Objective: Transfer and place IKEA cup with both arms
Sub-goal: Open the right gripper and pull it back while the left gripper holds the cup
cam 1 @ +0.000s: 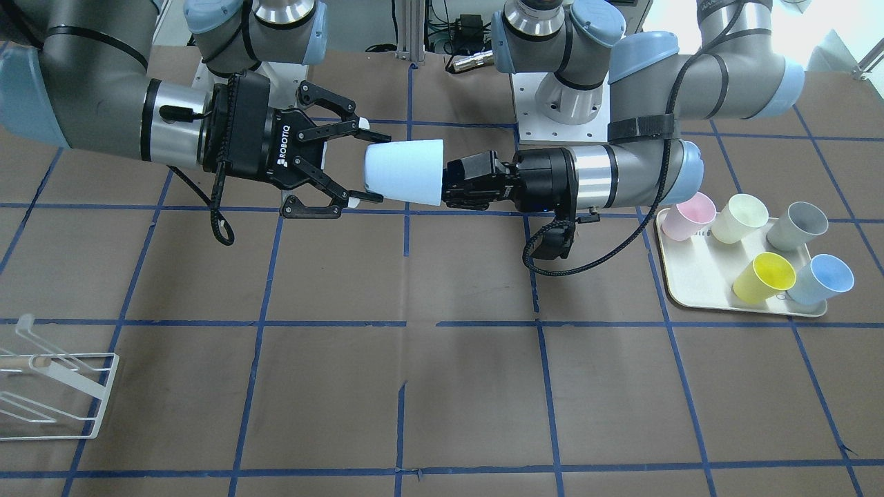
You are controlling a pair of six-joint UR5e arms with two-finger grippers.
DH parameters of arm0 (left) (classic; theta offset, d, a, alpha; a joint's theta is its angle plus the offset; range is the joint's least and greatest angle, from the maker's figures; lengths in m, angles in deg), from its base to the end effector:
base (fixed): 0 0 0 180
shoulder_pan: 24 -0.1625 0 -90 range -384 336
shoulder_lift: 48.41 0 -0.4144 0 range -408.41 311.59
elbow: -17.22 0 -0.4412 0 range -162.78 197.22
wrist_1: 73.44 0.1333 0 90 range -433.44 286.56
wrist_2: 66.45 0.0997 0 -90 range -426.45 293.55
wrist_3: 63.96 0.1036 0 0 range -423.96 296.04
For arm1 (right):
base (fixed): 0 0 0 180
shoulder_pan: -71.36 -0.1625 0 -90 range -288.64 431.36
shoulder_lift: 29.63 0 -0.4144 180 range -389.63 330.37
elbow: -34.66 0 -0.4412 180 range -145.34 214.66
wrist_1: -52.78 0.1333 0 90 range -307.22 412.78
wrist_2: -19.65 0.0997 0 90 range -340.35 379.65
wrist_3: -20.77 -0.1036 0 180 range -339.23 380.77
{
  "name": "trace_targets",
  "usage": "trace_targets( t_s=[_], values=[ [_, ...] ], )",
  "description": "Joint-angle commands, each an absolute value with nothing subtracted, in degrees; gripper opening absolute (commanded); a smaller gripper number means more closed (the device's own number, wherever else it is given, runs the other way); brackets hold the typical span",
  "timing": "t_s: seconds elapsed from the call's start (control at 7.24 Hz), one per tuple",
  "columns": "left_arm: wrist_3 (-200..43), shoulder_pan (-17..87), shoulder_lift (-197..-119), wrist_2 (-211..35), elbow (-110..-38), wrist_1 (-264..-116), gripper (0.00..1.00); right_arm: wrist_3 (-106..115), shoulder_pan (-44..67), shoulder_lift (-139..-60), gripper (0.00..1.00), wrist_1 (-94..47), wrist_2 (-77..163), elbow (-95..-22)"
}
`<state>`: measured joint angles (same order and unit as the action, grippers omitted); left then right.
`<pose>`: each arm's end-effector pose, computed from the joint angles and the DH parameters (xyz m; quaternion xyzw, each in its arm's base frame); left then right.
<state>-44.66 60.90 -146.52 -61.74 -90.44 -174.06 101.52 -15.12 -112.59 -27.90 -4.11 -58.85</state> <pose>-0.1884 -0.5499 0.3149 0.1235 -0.7196 -0.0885 0.6776 0.1931 -0.5771 0.4199 -0.4412 0.7034 -0.2539 0.4961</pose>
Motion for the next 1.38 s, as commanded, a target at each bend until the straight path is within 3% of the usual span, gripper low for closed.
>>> trace_targets(
  t_s=[0.0, 0.14, 0.69, 1.24],
  values=[
    [-44.62, 60.82, -145.45, -61.19, -90.45, -174.08, 0.0, 101.37, -15.13, -112.95, 0.54, -27.65, -4.26, -58.85],
    [-44.62, 60.73, -145.1, -61.18, -90.36, -174.08, 0.0, 99.02, -15.13, -113.04, 1.0, -28.08, -4.35, -58.77],
    [-45.15, 60.03, -143.86, -60.57, -90.28, -174.25, 0.0, 90.93, -14.52, -112.95, 1.0, -27.21, -12.3, -54.3],
    [-41.58, 48.8, -142.55, -29.57, -89.57, -173.9, 0.0, 82.25, -14.69, -115.5, 1.0, -22.72, -34.46, -53.5]
  ],
)
